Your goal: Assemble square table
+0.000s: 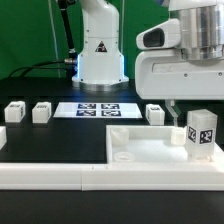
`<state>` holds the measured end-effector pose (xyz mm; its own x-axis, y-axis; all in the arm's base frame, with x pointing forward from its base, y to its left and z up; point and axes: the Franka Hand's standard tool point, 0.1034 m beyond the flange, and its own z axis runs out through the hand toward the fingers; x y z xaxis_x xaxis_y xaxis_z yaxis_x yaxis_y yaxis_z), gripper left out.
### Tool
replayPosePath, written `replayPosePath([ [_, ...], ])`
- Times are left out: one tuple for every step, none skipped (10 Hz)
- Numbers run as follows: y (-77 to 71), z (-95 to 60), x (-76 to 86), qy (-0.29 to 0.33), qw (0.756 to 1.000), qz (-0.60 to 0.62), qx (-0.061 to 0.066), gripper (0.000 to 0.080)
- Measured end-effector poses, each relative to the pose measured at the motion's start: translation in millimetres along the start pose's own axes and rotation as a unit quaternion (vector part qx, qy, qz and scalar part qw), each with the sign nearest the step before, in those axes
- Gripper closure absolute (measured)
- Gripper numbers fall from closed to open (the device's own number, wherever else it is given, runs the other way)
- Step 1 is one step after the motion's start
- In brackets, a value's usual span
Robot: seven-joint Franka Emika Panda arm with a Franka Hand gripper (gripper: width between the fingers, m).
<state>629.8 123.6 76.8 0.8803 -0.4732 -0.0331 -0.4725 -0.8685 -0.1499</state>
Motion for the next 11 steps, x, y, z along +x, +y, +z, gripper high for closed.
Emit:
replayPosePath([
  [2.8,0.0,1.9,0.005,0.993,-0.12,-0.012,0.0151],
  [2.1,-1.1,3.0,0.01,0.984,-0.178,-0.02,0.0151],
  [2.1,-0.6,5.3,0.026,0.962,-0.271,-0.026,0.0151],
  [9.3,4.5,4.5,0.029,0.941,-0.336,-0.028,0.0151],
  [9.1,4.1,5.0,0.028,0.937,-0.348,-0.028,0.0151],
  [8.5,4.3,4.6,0.028,0.94,-0.338,-0.027,0.0151],
  [8.5,4.7,4.3,0.028,0.945,-0.323,-0.026,0.0279],
  [8.0,4.8,3.9,0.028,0.955,-0.294,-0.023,0.042],
  [7.5,5.0,3.5,0.029,0.967,-0.253,-0.02,0.0513],
  [7.6,5.0,3.6,0.029,0.972,-0.232,-0.019,0.0513],
  [8.2,4.6,4.9,0.032,0.985,-0.171,-0.014,0.0512],
])
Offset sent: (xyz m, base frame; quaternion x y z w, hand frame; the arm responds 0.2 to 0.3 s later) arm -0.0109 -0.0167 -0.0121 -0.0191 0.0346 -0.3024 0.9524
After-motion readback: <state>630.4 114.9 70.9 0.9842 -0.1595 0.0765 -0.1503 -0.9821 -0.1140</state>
